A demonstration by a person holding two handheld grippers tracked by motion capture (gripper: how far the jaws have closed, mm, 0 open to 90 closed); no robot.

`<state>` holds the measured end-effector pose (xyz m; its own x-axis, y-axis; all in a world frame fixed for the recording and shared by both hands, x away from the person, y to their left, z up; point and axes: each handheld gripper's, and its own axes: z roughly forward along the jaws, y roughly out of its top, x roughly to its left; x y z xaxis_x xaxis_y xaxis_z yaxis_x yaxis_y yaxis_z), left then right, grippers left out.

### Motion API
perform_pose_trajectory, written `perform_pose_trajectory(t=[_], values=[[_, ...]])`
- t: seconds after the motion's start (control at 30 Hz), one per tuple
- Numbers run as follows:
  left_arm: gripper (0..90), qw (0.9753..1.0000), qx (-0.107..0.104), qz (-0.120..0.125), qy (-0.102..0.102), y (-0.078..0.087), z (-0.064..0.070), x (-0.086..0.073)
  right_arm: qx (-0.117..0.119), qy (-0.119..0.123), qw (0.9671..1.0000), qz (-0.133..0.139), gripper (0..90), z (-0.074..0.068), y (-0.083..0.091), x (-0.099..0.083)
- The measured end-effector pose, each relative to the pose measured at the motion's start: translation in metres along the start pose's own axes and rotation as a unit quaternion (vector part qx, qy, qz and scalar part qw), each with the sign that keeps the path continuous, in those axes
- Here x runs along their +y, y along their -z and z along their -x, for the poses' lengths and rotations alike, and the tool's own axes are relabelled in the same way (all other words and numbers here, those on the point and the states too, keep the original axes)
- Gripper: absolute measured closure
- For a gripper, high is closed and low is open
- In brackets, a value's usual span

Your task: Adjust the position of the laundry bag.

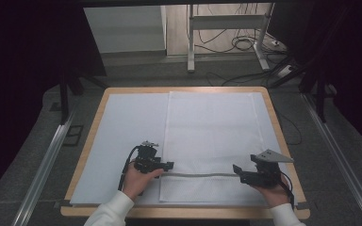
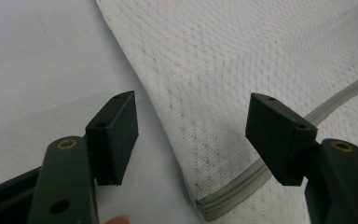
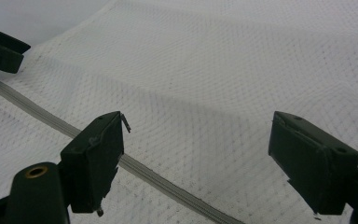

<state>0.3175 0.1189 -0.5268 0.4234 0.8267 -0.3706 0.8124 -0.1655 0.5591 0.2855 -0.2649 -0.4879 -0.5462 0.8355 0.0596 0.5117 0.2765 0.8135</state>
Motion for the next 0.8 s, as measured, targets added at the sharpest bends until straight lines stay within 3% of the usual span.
perform_pose_trajectory(t=[0.13, 0.23, 0.4, 0.53, 0.67, 0.8], values=[[48.8, 0.9999, -0.007, -0.001, -0.008, -0.0036, 0.0023, 0.0018, 0.000, 0.001, 1.0000, 0.000, 17.4, -0.0001, -0.0008, 0.0000], [64.3, 0.9993, 0.013, -0.006, -0.033, -0.0060, 0.0052, 0.0034, 0.000, 0.001, 1.0000, 0.001, 17.4, -0.0010, -0.0012, 0.0006], [81.9, 0.9994, 0.017, -0.009, -0.030, -0.0065, 0.0026, 0.0041, 0.000, 0.002, 1.0000, 0.005, 17.4, -0.0021, -0.0010, 0.0028], [88.5, 0.9996, 0.011, -0.005, -0.025, -0.0069, 0.0012, 0.0033, 0.000, 0.005, 1.0000, 0.005, 17.4, -0.0028, -0.0011, 0.0039], [89.3, 0.9996, 0.010, -0.001, -0.027, -0.0058, 0.0017, 0.0032, -0.004, 0.002, 1.0000, 0.006, 17.4, -0.0008, 0.0003, 0.0043], [89.5, 0.9998, 0.002, 0.011, -0.017, -0.0033, 0.0015, 0.0034, -0.014, -0.003, 0.9999, 0.005, 17.3, 0.0024, 0.0019, 0.0050]])
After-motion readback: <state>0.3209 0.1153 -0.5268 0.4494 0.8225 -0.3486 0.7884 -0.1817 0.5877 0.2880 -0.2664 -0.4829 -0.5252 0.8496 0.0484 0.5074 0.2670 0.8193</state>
